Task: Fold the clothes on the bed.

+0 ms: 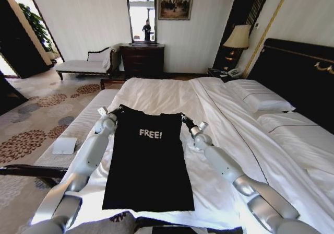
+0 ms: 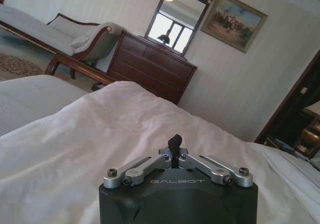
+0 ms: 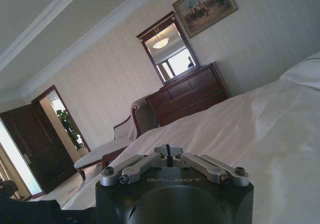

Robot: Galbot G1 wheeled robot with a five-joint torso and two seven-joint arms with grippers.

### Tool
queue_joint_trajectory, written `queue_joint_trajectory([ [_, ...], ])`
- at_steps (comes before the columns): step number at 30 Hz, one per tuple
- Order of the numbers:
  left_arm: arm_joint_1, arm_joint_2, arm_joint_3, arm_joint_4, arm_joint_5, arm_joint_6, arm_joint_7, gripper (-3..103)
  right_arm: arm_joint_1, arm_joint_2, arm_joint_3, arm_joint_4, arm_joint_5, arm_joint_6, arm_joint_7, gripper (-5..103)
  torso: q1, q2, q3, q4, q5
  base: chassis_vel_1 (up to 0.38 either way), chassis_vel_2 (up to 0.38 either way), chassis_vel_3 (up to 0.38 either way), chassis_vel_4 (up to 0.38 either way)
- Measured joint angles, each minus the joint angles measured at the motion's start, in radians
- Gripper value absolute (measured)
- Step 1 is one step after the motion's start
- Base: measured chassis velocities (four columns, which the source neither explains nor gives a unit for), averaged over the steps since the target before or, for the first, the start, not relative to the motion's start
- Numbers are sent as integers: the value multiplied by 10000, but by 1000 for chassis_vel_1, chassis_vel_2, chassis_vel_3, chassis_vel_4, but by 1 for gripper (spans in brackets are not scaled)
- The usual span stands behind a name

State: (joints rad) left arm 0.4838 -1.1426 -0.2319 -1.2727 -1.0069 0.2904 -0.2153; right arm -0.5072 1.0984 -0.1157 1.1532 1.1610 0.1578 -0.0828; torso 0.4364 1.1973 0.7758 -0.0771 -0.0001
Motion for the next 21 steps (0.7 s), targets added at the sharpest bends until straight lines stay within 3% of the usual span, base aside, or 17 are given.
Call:
queue_joint_trajectory([
  [7,2119,436,-688,-2128,-23,16,-138,1,-1837,-1311,419,2549,188,10,776,0,-8,4,-3,-2,0,0,0,0,0],
  [10,2664,574,-890,-2596,-43,43,-235,1,-2404,-1493,648,3118,214,-52,928,0,-8,4,-3,-1,0,0,0,0,0],
  [16,5521,1124,-1692,-5382,-50,313,-684,1,-4555,-2091,1632,5385,216,-250,1386,0,-9,5,-5,2,4,0,0,0,0],
  [21,7018,1030,-2230,-6526,321,491,-1005,1,-5911,-2400,2019,6288,-62,-292,1542,0,-9,5,-4,0,1,0,0,0,0],
])
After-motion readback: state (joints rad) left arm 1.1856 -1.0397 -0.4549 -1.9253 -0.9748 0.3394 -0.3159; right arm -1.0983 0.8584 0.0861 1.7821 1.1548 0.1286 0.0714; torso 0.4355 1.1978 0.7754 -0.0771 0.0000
